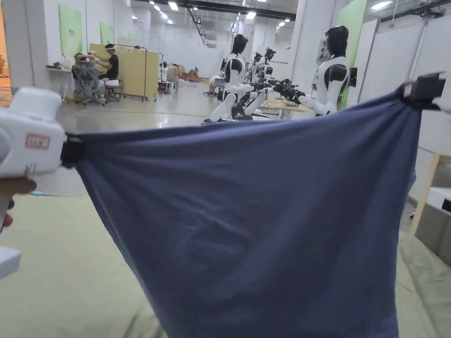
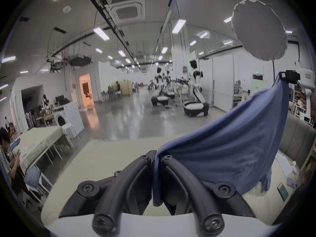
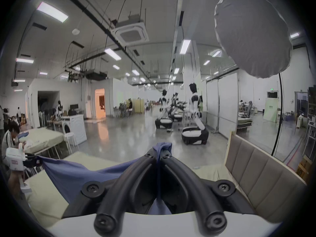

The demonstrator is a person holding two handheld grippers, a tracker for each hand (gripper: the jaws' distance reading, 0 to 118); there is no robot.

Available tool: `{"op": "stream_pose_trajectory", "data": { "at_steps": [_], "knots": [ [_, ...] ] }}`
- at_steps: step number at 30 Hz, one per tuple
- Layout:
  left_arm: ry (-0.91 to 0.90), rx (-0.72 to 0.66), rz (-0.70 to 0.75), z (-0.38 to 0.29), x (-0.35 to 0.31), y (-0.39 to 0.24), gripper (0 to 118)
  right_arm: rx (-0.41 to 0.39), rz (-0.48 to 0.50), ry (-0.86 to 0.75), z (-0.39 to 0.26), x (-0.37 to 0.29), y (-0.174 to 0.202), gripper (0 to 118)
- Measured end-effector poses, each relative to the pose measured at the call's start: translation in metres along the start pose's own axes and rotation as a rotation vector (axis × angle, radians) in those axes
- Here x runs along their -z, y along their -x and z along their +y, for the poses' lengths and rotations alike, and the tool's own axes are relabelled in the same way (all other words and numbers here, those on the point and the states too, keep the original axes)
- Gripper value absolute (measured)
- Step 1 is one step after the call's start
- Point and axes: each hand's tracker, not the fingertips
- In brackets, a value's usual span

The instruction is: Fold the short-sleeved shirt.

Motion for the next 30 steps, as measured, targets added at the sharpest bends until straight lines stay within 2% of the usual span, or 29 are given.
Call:
{"op": "stream_pose_trajectory", "data": {
  "at_steps": [5, 10, 14, 19, 20, 21, 25, 28, 30],
  "knots": [
    [-0.079, 0.051, 0.057, 0.064, 0.001, 0.005, 6, 0.058, 0.001, -0.079, 0.045, 0.003, 0.002, 2],
    [-0.084, 0.058, 0.112, 0.078, 0.018, 0.013, 6, 0.040, -0.004, -0.067, 0.039, 0.018, 0.011, 2],
    [-0.009, 0.030, 0.136, 0.047, 0.052, 0.013, 6, 0.024, -0.039, 0.028, -0.014, 0.048, 0.017, 2],
    [0.052, 0.053, 0.158, -0.017, 0.085, 0.004, 6, 0.061, -0.064, 0.084, -0.083, 0.075, 0.014, 2],
    [0.045, 0.085, 0.191, -0.026, 0.083, 0.003, 6, 0.080, -0.058, 0.090, -0.091, 0.075, 0.013, 2],
    [0.056, 0.076, 0.165, -0.035, 0.080, 0.003, 6, 0.088, -0.050, 0.094, -0.096, 0.071, 0.013, 2],
    [0.085, 0.101, 0.130, -0.060, 0.046, 0.005, 6, 0.065, -0.032, 0.124, -0.106, 0.044, 0.010, 2],
    [0.116, 0.103, 0.101, -0.082, 0.006, 0.005, 6, 0.055, 0.002, 0.149, -0.115, 0.000, 0.013, 2],
    [0.145, 0.106, 0.086, -0.107, -0.025, 0.002, 6, 0.017, 0.015, 0.213, -0.127, -0.040, 0.020, 2]
  ]
}}
